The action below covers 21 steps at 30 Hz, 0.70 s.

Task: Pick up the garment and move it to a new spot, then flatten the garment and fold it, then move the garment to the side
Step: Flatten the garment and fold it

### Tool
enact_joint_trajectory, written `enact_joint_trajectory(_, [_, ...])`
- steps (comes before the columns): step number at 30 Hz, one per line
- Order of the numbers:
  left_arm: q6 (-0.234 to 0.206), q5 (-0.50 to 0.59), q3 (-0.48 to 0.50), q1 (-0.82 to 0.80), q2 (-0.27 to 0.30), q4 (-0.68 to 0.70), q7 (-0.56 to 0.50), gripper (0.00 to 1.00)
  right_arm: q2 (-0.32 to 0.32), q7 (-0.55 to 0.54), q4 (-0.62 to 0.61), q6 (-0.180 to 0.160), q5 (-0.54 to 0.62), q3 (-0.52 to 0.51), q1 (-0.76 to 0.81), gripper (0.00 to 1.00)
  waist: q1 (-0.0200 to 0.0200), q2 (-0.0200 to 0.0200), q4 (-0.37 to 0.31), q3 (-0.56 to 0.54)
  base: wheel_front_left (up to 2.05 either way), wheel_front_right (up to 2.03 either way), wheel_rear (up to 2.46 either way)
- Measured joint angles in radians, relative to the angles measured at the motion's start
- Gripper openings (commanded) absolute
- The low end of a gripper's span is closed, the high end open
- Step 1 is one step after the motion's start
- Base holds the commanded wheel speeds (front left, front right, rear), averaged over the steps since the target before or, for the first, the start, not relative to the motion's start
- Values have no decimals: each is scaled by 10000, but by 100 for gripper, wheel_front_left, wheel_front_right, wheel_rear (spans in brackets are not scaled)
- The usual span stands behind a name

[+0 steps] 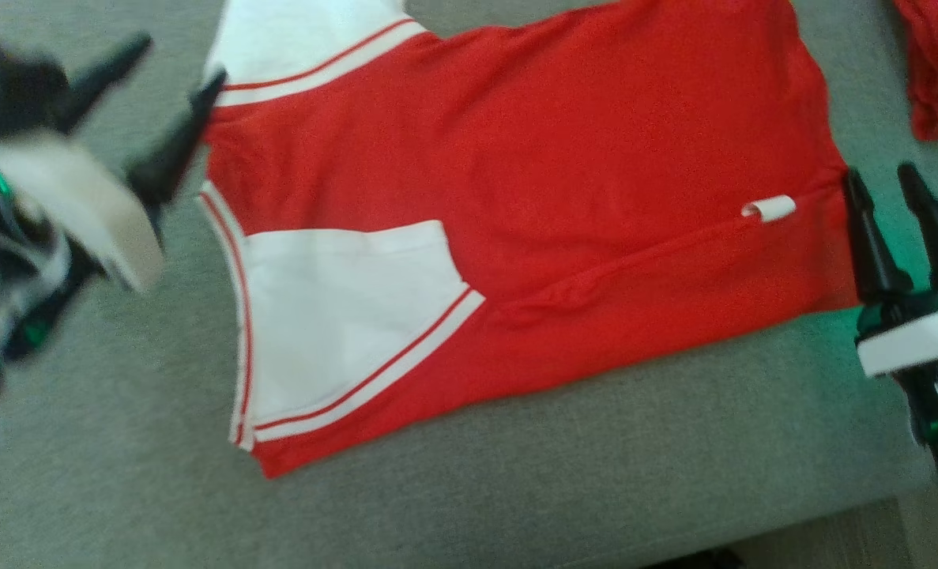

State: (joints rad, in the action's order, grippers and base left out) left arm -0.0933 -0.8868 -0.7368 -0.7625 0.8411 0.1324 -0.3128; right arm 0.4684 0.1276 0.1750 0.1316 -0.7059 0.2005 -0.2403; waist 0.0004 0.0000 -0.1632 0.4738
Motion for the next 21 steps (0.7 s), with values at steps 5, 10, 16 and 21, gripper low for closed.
enact_joint_trajectory(5, [602,-447,-186,-2592,-397,-1764,-2865,100,-270,148,33,0,102,92,-528,100,0,0,-571,534,0,0,0])
enact_joint_trajectory(10, [865,-349,-470,-4312,-832,-3465,-4337,100,-631,372,244,0,127,435,-922,100,-2,0,-1248,960,0,0,0])
enact_joint_trajectory(16, [936,403,-909,-4838,-899,-5304,-4878,100,-943,727,683,0,119,884,-1260,100,-2,0,-2101,1359,0,0,0])
enact_joint_trajectory(21, [986,552,-980,-4916,-675,-5848,-4951,100,-1116,865,995,0,-17,1137,-1390,100,-4,0,-2517,1462,0,0,0])
